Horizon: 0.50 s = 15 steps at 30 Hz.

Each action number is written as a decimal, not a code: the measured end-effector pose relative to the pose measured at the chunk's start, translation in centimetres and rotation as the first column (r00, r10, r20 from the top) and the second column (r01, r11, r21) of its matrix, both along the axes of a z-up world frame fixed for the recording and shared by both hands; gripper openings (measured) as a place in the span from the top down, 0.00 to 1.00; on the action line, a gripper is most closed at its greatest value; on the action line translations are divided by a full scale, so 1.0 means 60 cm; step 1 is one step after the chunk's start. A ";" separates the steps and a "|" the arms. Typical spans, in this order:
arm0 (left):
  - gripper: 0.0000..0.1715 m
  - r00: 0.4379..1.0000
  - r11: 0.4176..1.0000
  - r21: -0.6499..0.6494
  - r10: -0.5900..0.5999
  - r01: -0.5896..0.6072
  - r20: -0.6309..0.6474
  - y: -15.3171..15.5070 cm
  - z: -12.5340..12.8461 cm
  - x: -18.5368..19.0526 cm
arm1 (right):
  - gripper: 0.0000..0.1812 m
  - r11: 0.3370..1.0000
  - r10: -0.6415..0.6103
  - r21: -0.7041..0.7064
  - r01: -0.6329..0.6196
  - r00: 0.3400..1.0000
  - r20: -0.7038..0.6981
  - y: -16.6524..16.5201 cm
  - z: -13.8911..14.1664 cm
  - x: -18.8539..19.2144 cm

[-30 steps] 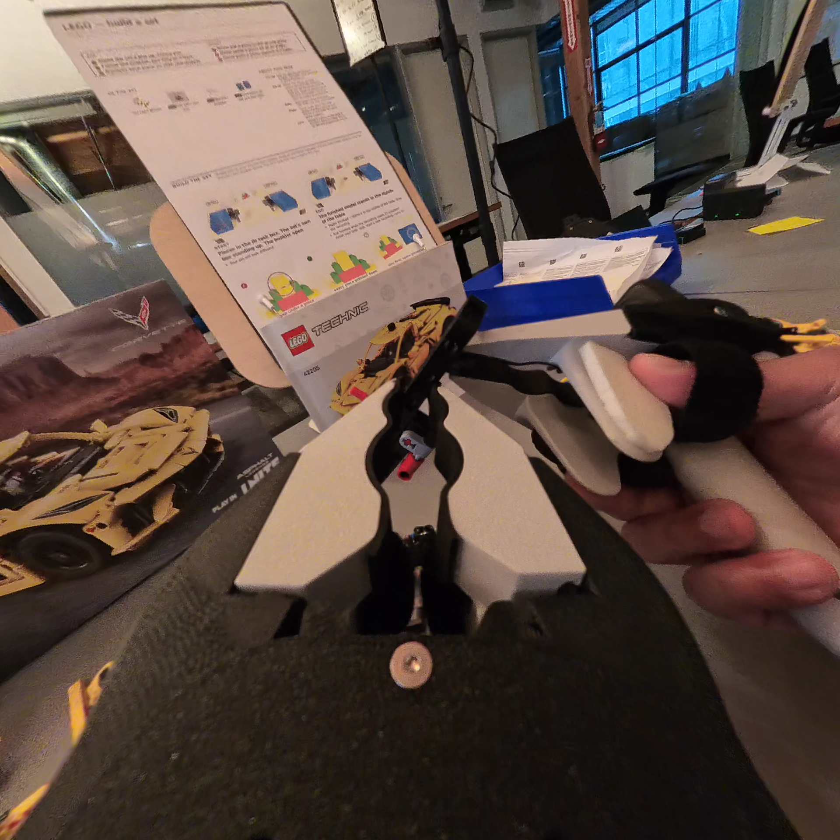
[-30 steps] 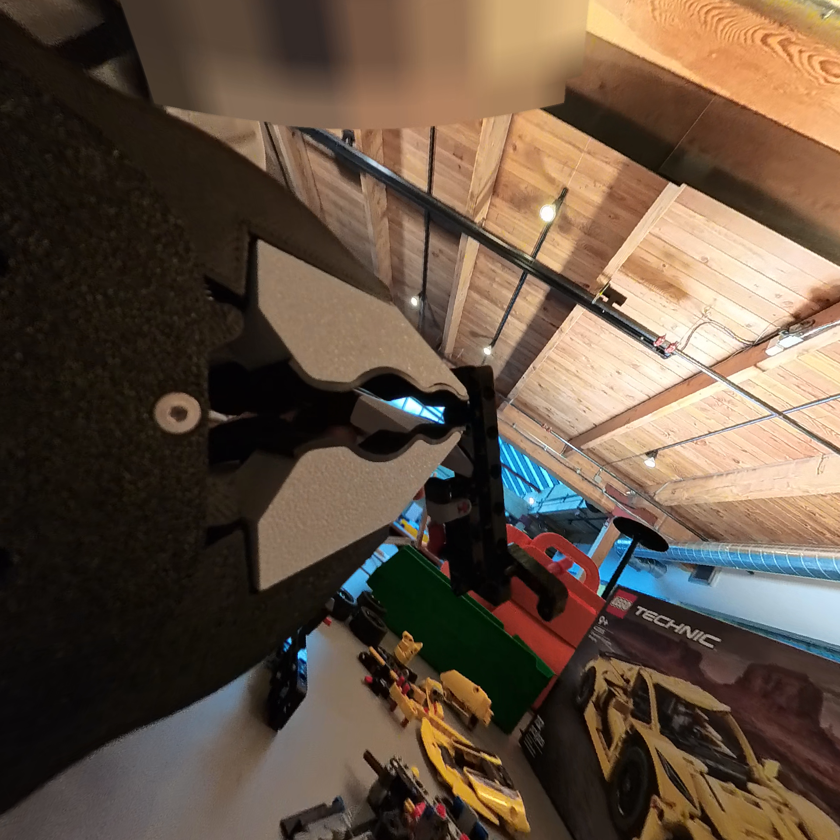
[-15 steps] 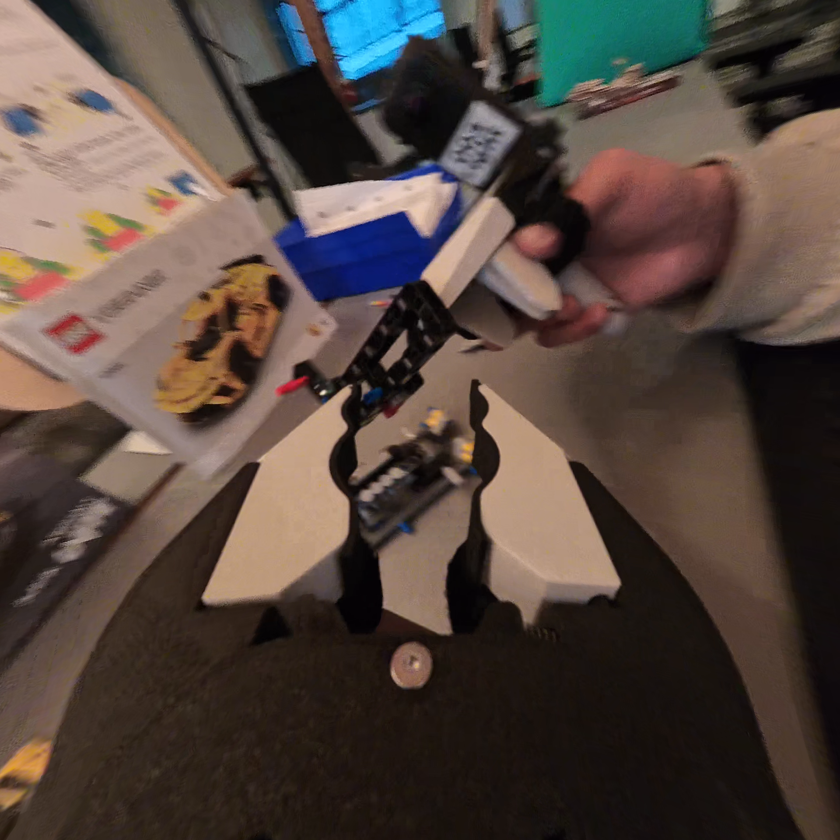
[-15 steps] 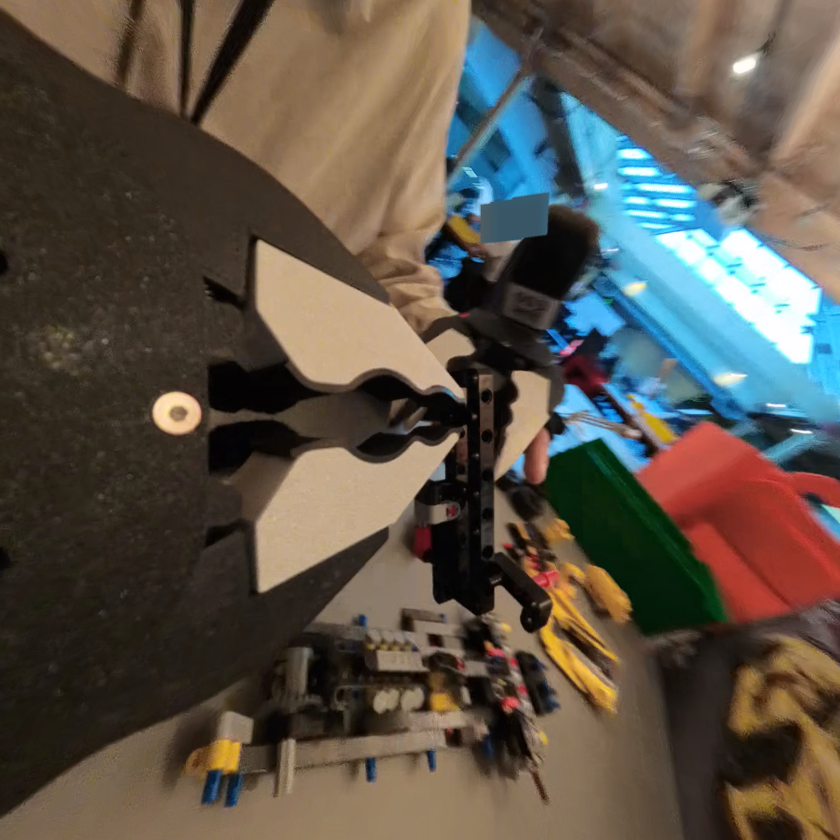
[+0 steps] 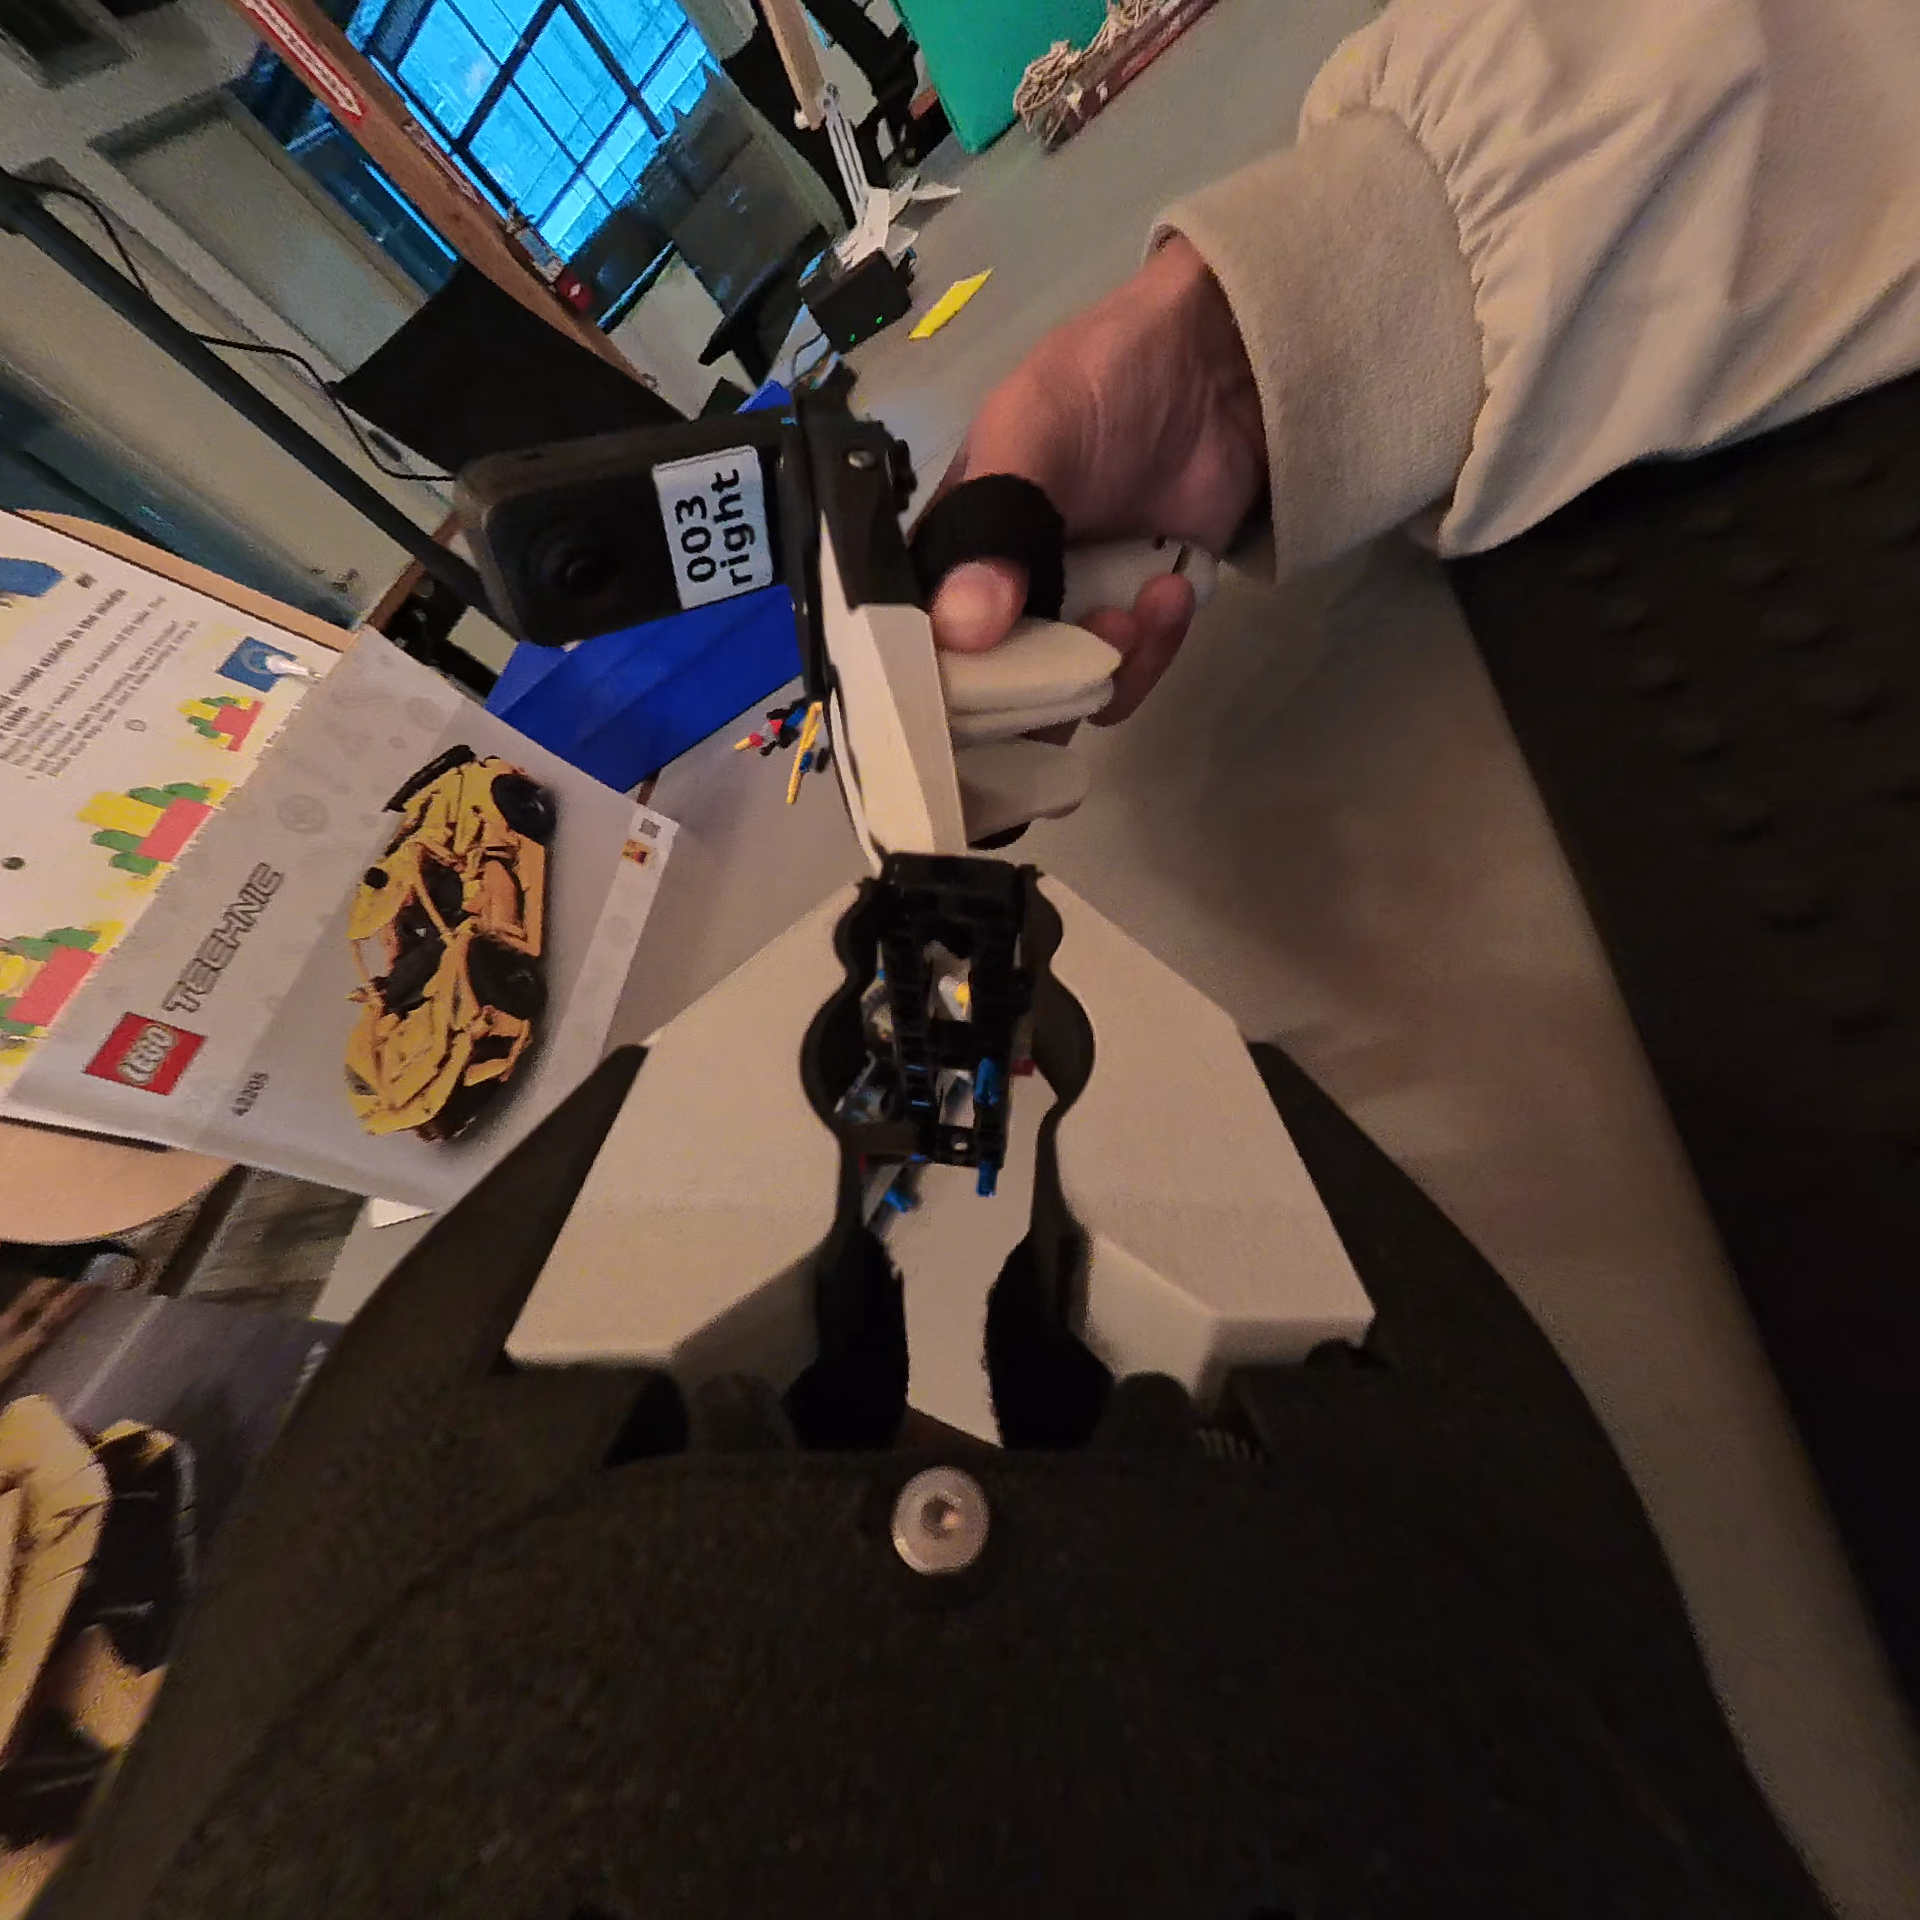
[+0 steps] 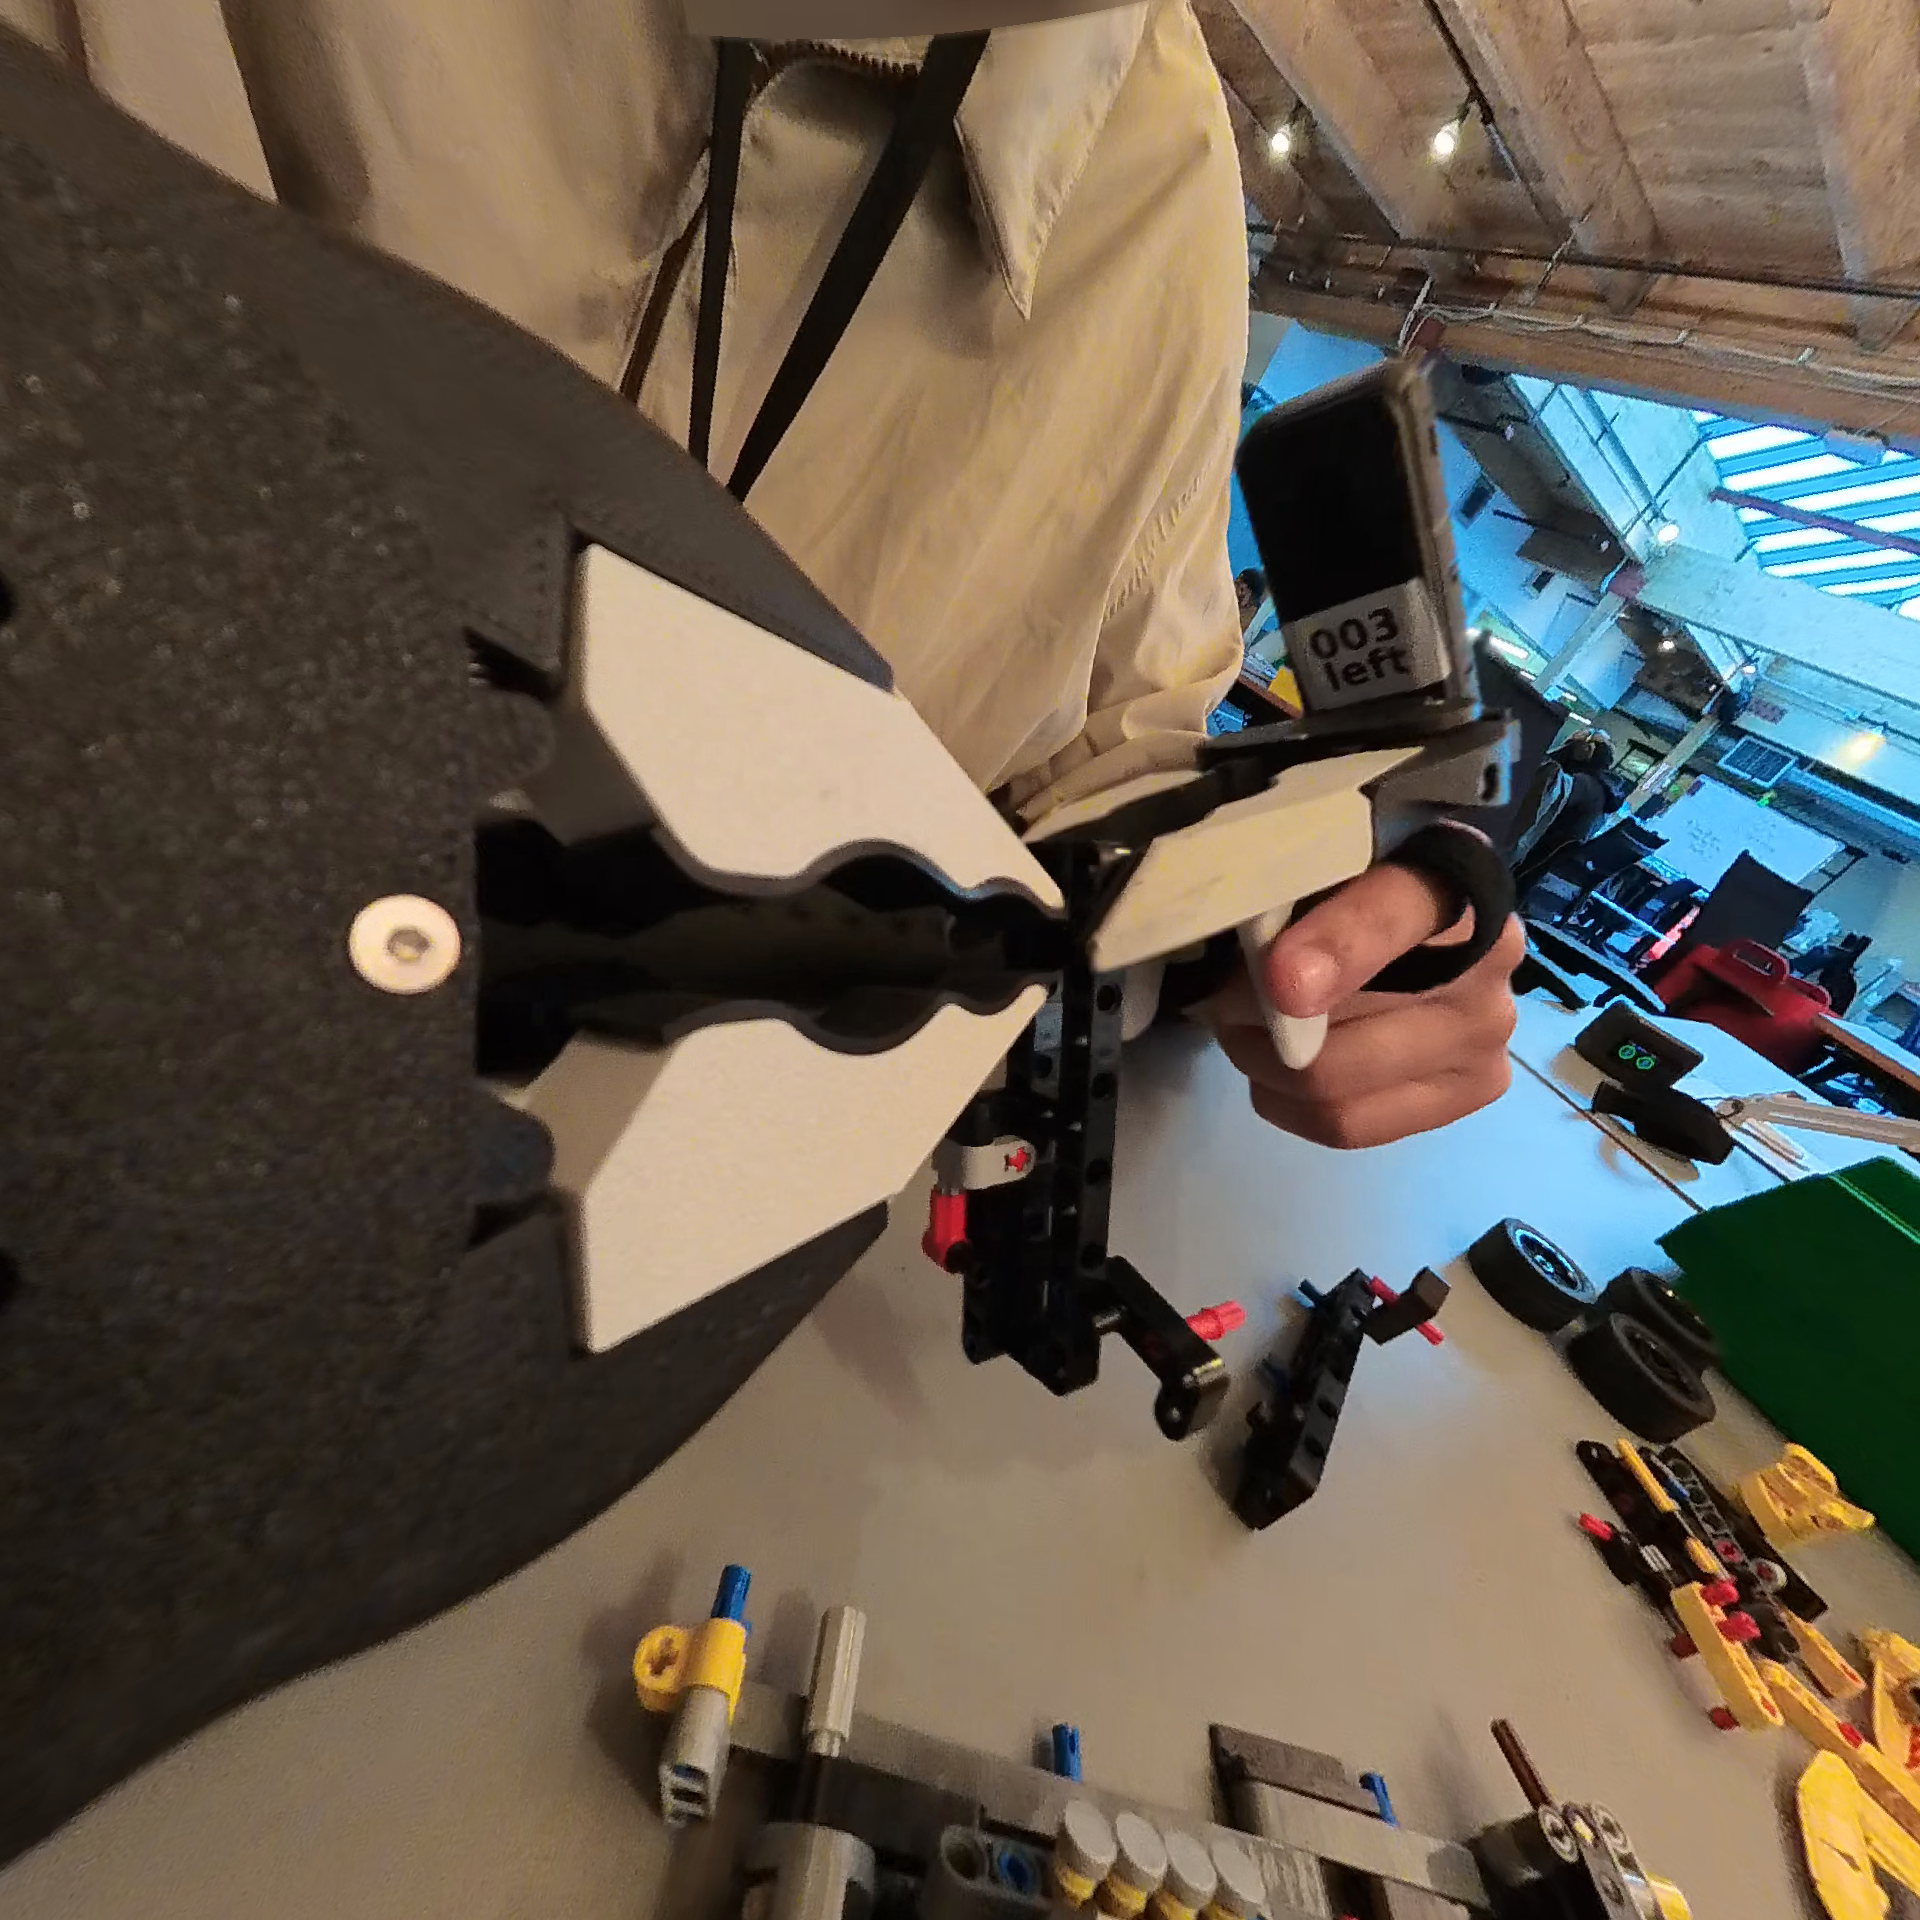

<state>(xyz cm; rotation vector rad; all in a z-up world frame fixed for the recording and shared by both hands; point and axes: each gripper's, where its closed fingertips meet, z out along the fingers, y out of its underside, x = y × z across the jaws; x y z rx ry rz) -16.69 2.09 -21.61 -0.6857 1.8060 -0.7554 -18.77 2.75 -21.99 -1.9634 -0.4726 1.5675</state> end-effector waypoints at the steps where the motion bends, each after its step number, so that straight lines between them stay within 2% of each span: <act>1: 0.84 1.000 1.000 0.021 0.016 -0.016 -0.005 0.005 -0.004 0.000 | 0.97 1.000 0.002 0.009 -0.002 1.000 -0.006 -0.001 0.003 0.000; 4: 0.85 0.999 0.999 0.037 0.033 -0.032 -0.009 0.008 -0.010 0.000 | 0.97 1.000 0.006 0.016 -0.006 1.000 0.007 -0.002 0.001 -0.002; 8: 0.85 0.994 0.997 0.025 0.070 -0.072 0.084 0.020 0.015 0.003 | 0.97 0.997 -0.057 0.046 0.062 0.991 -0.118 0.013 0.025 0.000; 11: 0.85 0.985 0.996 -0.067 0.075 -0.065 0.158 0.017 0.045 0.001 | 0.97 0.996 -0.059 0.058 0.075 0.969 -0.238 0.011 0.053 0.001; 13: 0.85 0.982 0.982 -0.186 0.057 -0.023 0.180 0.012 0.066 -0.005 | 0.97 0.994 -0.048 0.084 0.076 0.952 -0.301 0.006 0.074 -0.005; 15: 0.86 0.983 0.972 -0.233 0.057 -0.015 0.177 0.012 0.068 -0.006 | 0.97 0.997 -0.036 0.055 0.056 0.946 -0.322 0.006 0.077 -0.005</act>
